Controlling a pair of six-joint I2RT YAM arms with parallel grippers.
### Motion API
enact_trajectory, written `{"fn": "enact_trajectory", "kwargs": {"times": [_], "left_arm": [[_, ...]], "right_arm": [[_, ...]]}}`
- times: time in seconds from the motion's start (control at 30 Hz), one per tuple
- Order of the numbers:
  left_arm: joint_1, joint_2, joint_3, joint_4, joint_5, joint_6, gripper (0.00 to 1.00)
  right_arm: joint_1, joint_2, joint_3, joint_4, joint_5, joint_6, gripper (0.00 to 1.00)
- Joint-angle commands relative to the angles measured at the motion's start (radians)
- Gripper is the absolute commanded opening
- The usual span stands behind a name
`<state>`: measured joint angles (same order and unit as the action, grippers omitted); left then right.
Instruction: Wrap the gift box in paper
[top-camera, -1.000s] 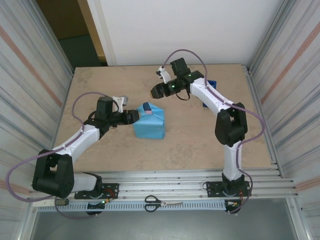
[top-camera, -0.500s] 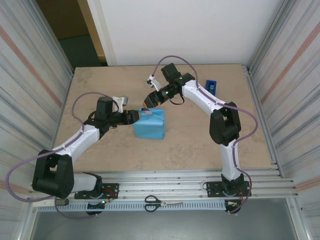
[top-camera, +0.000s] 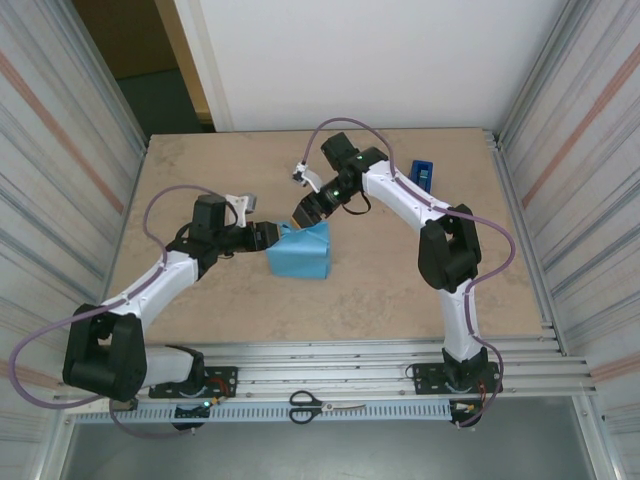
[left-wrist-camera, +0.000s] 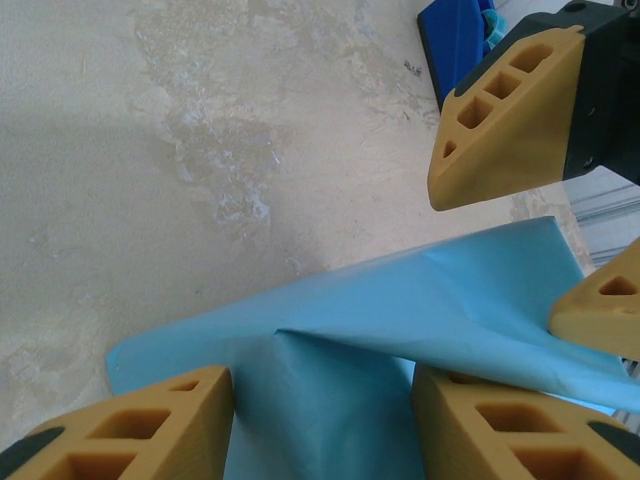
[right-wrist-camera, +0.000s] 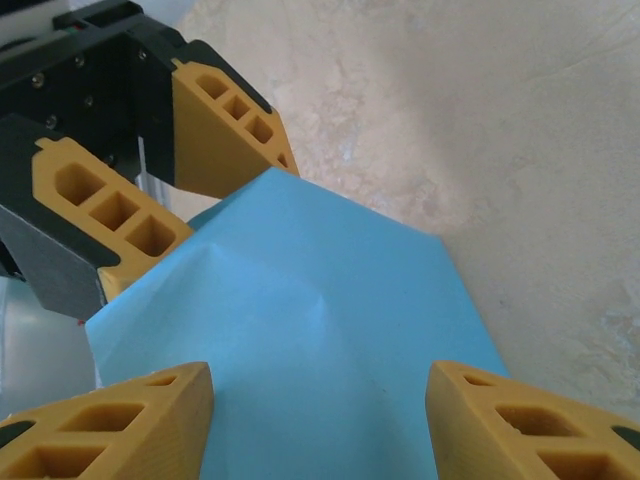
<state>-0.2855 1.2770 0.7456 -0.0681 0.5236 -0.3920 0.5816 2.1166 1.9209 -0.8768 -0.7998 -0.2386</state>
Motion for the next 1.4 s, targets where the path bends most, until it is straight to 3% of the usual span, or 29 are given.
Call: {"fn": "enact_trajectory", "kwargs": {"times": [0.0, 0.3, 0.47, 0.67, 0.9, 1.03, 1.37], "left_arm": [[-0.017, -0.002, -0.028, -0.130, 0.004, 0.022, 0.50], [-0.004, -0.073, -0.038, -0.125, 0.007, -0.015, 0.50], [0.063, -0.146, -0.046, -0.098, 0.073, -0.110, 0.55], [0.089, -0.117, -0.017, -0.118, 0.100, -0.154, 0.57], [0.089, -0.065, 0.061, -0.132, 0.106, -0.202, 0.79], [0.076, -0.003, 0.132, -0.178, 0.088, -0.196, 0.86], [-0.011, 0.098, 0.188, -0.272, 0.030, -0.107, 0.81]], "right_arm": [[0.009, -0.024, 0.000, -0.041, 0.027, -0.056, 0.58], [0.006, -0.031, -0.016, -0.033, 0.031, -0.082, 0.57], [0.010, -0.028, -0.021, -0.046, 0.030, -0.118, 0.56], [0.015, -0.021, -0.022, -0.045, 0.063, -0.140, 0.56], [0.022, -0.030, -0.037, -0.047, 0.083, -0.190, 0.55], [0.024, -0.044, -0.080, -0.031, 0.086, -0.207, 0.55], [0.022, -0.062, -0.109, -0.008, 0.096, -0.209, 0.54]]}}
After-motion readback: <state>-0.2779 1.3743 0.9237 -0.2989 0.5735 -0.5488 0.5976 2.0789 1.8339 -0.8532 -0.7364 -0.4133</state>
